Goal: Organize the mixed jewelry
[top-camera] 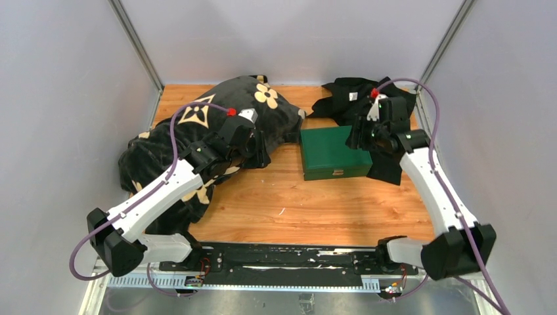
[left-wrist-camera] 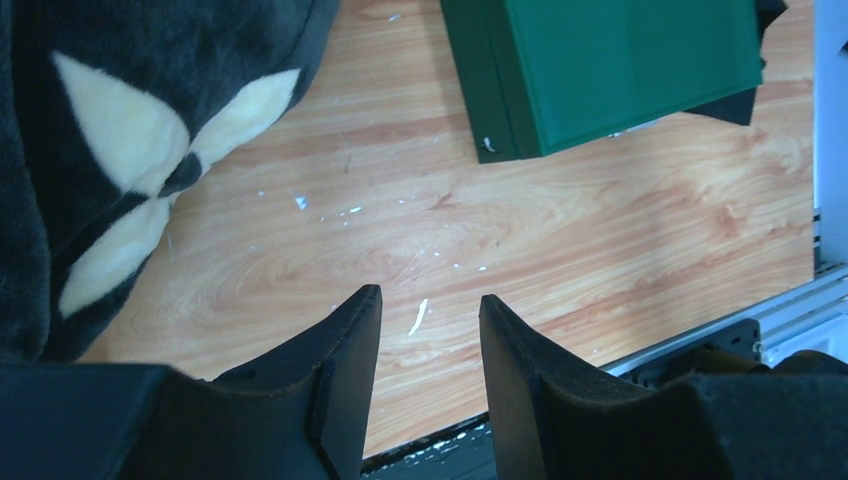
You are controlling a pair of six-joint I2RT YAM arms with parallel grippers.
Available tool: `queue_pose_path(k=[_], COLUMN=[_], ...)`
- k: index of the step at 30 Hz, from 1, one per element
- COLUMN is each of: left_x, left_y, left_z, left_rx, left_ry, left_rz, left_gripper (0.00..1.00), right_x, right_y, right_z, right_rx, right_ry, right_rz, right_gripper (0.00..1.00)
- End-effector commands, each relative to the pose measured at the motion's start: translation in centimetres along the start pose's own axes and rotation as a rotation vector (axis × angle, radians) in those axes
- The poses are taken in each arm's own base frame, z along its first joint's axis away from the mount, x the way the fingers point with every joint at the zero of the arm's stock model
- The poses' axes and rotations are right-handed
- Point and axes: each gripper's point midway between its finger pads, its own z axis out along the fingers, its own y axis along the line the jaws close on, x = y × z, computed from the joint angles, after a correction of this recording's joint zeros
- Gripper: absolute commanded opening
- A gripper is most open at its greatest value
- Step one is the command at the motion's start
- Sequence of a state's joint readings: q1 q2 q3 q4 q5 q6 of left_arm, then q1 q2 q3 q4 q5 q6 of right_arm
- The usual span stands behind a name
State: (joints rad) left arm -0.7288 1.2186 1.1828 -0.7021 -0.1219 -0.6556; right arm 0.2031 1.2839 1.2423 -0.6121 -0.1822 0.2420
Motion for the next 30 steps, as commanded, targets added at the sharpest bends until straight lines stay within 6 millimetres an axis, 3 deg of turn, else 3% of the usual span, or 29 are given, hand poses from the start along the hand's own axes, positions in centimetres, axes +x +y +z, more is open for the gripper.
queue_pose_path(k=[1,6,11,18,22,25,30], left_x=[-1.3,-0.5,-0.2,-0.3,-0.2,0.1,0.6], left_y=[-1.8,-2.3,-2.1,-1.2,-0.5,-0.2,0.2], left_z=[0.1,0.8,0.4,-0.6,-1.3,-1.4,-1.4], left_rx=[0.064,0.092,0.094,0.063,0.041,0.037,0.025], left_ry=[-0.020,0.008,-0.001,-0.020,-0.035,-0.037,-0.029], left_rz=[0.017,-0.006,-0.026,-0.041,-0.053,-0.063,-0.071], left_gripper=[0.46,0.46,0.46,0.46,0.46,0.46,0.46], right_x=[3.6,5.3,5.7,5.8,5.7,7.8,13.9], right_y=[-0.5,-0.6,-0.1,1.3,1.5,0.5,-1.6], right_z=[-1.9,-2.1,-1.1,1.8,2.7,4.2,7.1], right_rx=[0.022,0.016,0.006,0.032,0.053,0.085,0.131], right_ry=[0.037,0.061,0.074,0.169,0.185,0.239,0.393], right_rz=[-0.008,0.002,-0.008,-0.074,-0.091,-0.085,-0.071], right_gripper=[0.58,0.58,0.57,0.39,0.36,0.35,0.34])
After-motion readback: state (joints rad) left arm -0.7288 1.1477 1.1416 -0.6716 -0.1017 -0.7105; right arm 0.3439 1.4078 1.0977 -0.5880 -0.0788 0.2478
